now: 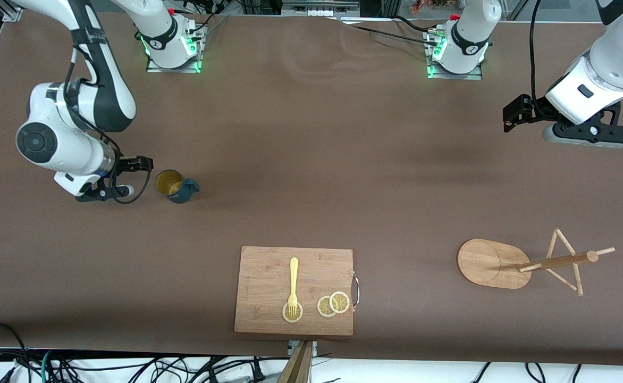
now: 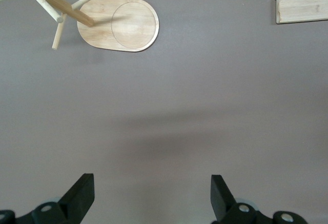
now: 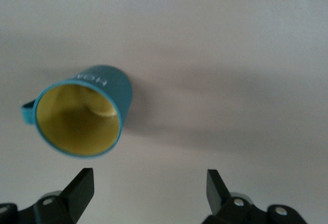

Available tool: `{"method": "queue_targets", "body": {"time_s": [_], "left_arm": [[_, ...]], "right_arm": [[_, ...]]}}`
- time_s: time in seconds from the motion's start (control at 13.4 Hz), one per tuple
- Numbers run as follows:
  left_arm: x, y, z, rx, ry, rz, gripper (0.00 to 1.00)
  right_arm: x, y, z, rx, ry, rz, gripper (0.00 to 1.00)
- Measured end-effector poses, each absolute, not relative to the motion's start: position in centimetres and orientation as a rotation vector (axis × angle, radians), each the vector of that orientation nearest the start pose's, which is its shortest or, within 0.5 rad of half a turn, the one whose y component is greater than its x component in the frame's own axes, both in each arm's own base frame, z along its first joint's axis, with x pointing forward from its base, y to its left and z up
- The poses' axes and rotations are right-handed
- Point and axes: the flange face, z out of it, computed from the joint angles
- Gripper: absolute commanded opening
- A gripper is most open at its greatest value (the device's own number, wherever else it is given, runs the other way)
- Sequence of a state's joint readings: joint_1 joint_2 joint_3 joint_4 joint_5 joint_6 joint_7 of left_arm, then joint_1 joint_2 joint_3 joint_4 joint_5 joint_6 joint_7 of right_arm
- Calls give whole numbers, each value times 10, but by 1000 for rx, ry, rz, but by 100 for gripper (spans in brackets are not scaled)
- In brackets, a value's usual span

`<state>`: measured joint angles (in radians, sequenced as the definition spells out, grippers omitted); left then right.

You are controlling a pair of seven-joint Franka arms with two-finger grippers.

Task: Pass cup and hang on rack
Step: 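Grasp the teal mug rim with the right gripper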

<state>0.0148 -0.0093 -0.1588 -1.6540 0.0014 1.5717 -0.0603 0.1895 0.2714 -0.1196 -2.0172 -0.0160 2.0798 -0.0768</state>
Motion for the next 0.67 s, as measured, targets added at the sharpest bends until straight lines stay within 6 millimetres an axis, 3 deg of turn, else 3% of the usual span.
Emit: {"method": "queue_targets", "body": {"time_s": [0.45, 0.52, 0.67], "left_arm": [[543, -79, 591, -3127, 131, 113, 100], [543, -80, 591, -3126, 133, 113, 100], [542, -83, 591, -3126, 143, 112, 100]], "right_arm": [[580, 62, 262, -3145, -263, 253, 90], [581, 65, 258, -3144, -268, 249, 86], [581, 66, 253, -3144, -271, 245, 64]]}}
